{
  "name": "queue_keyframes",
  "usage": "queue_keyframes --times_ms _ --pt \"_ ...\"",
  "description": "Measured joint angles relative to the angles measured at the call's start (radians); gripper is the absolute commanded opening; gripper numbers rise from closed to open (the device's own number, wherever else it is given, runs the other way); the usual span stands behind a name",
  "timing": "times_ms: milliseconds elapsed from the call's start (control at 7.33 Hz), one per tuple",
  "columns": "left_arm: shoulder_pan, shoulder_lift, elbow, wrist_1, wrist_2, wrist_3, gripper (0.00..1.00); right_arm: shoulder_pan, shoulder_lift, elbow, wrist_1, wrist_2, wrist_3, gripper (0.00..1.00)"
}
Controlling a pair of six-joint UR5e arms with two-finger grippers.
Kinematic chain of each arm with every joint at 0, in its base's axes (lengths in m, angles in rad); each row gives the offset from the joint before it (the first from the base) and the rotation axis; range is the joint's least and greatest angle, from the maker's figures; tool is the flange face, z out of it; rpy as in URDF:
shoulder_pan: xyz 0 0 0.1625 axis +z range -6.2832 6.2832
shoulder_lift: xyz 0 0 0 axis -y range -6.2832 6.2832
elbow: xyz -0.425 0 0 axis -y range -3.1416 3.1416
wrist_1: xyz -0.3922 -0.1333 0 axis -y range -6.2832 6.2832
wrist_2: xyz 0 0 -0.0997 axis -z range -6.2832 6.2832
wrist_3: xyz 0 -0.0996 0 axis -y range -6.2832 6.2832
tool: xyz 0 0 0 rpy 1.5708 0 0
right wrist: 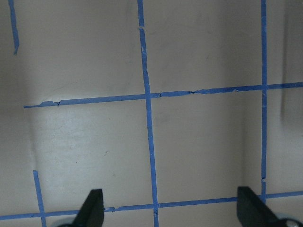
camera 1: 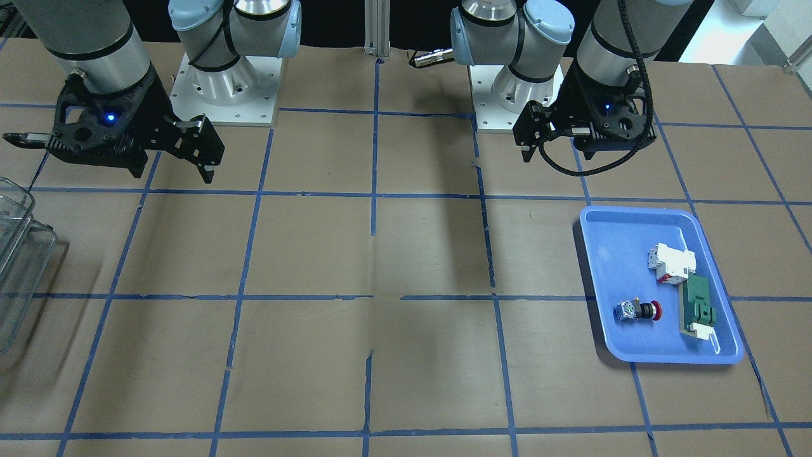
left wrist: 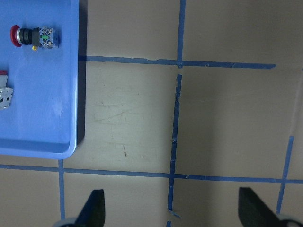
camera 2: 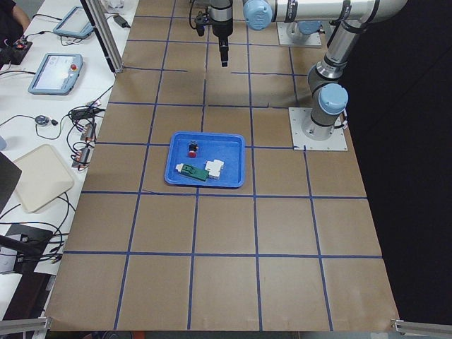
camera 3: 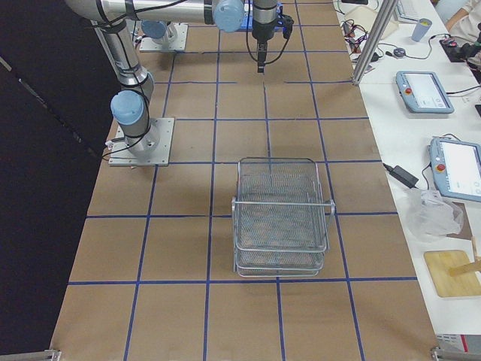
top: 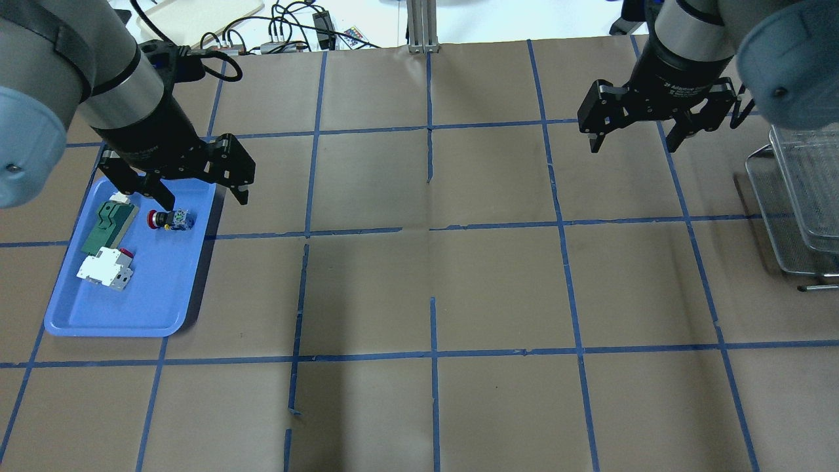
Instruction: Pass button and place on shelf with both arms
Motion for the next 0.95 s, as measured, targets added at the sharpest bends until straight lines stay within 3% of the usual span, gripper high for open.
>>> queue_keyframes --times_ms 955 --pt "0.009 -0.009 -0.002 0.006 0.005 0.0 1.0 0.0 0.0 0.002 -0.021 0.001 0.0 1.0"
